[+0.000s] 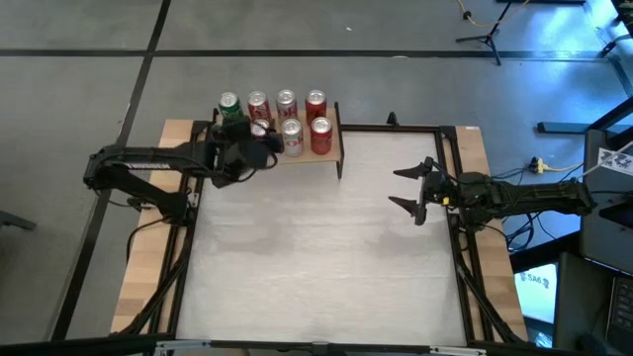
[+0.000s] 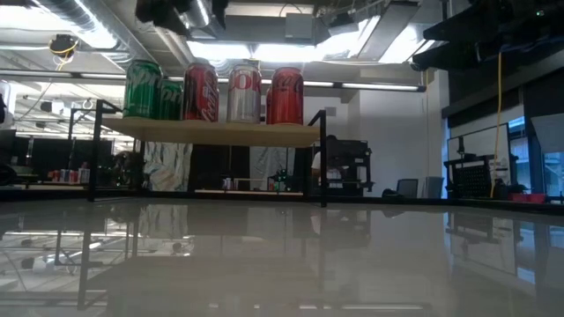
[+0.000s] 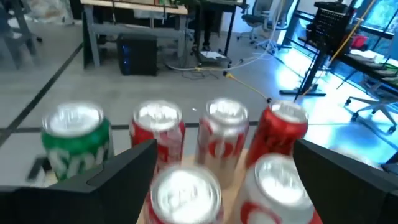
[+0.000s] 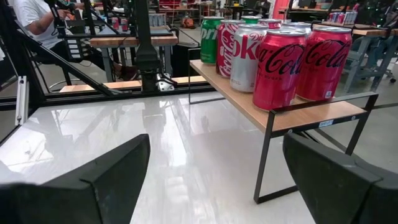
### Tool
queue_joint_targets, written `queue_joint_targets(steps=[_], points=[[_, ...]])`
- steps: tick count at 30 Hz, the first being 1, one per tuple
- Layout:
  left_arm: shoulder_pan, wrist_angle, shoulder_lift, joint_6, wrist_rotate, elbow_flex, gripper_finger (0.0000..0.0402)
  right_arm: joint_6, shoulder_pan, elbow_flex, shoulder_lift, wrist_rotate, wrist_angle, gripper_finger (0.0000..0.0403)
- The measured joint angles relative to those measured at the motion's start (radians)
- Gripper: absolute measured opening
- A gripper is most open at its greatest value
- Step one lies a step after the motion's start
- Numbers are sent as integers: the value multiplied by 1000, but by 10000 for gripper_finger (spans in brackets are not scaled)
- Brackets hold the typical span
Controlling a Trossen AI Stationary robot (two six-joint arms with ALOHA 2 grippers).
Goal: Place canned beverage on shelf
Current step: Put the red white soda can on the shelf aligned with the other red white soda can
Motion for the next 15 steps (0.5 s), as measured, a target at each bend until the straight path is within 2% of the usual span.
queue_joint_targets(steps=[3,9,15], points=[[47,22,5,91,42,49,364,0,0,0,0,0,0,363],[168,8,7,164,302,123,364,0,0,0,0,0,0,363],[264,-106,8,158,473,136,364,0,0,0,0,0,0,363]])
